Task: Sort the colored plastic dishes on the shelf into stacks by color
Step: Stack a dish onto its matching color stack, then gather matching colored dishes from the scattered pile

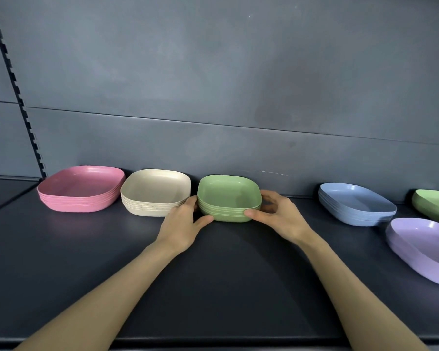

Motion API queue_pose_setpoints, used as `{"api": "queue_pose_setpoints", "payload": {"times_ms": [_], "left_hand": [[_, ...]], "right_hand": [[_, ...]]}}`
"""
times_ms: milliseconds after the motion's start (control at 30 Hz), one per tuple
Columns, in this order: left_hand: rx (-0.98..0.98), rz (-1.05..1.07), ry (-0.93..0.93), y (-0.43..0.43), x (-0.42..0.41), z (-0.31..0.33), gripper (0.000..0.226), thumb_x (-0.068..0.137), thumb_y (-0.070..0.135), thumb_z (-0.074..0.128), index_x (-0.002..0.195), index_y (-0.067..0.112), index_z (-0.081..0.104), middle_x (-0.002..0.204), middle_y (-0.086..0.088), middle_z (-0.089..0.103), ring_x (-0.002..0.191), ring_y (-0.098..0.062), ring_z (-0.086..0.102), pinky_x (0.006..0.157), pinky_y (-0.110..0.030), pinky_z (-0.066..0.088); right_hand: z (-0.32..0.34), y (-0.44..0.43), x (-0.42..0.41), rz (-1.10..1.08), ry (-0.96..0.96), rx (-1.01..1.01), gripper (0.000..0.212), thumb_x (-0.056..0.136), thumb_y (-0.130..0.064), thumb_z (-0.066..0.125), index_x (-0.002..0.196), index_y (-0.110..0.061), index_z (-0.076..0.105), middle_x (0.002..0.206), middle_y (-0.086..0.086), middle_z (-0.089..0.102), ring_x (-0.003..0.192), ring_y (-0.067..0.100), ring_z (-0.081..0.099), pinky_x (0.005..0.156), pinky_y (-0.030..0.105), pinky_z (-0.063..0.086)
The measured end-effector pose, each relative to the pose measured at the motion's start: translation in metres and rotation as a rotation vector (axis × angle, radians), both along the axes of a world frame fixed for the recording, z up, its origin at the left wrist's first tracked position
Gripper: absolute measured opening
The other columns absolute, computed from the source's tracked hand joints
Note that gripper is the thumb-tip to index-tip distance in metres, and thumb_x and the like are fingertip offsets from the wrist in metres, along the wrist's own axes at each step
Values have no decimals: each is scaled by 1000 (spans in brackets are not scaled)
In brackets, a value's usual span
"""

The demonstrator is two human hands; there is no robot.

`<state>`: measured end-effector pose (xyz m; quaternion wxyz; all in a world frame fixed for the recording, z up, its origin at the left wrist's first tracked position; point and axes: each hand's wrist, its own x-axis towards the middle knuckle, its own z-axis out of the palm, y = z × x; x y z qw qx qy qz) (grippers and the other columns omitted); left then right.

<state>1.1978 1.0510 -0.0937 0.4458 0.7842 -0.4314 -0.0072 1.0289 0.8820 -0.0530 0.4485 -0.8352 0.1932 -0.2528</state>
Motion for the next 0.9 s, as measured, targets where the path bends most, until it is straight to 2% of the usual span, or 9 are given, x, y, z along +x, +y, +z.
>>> {"api": "queue_pose_setpoints", "payload": {"times_ms": [167, 467, 667, 800, 900], "left_hand": [[14, 34, -3, 1, 0, 1, 41, 84, 34, 68, 116, 12, 56, 112, -4, 67, 109, -24, 60, 93, -45, 48], [36, 45, -10, 2, -1, 1, 41, 84, 37, 67, 116, 14, 56, 112, -3, 67, 110, -24, 59, 93, -45, 48], [49, 53, -14, 3, -5, 6, 41, 84, 36, 67, 117, 14, 56, 113, -3, 67, 110, -23, 60, 93, -45, 48], [66, 67, -36, 7, -11, 11, 35, 86, 34, 66, 112, 12, 58, 110, -2, 68, 107, -23, 61, 90, -43, 49], [116, 79, -73, 12, -18, 16, 33, 86, 33, 66, 109, 11, 58, 110, -4, 66, 107, -25, 60, 90, -44, 49]], "right_hand": [[1, 3, 3, 10, -2, -12, 48, 76, -26, 78, 120, -26, 58, 108, -17, 67, 100, 0, 64, 93, 22, 49], [1, 3, 3, 8, 0, -15, 42, 76, -24, 78, 110, -37, 57, 104, -18, 68, 98, 0, 65, 92, 22, 49], [3, 5, 1, -8, 30, -43, 54, 77, -28, 77, 126, -24, 56, 110, -13, 67, 100, 2, 64, 93, 22, 49], [5, 10, -1, -28, 38, -57, 52, 77, -28, 77, 125, -24, 57, 109, -15, 67, 99, 2, 65, 93, 25, 50], [10, 14, -5, -47, 82, -100, 50, 78, -28, 77, 124, -22, 57, 111, -12, 66, 93, 2, 65, 86, 19, 50]]}}
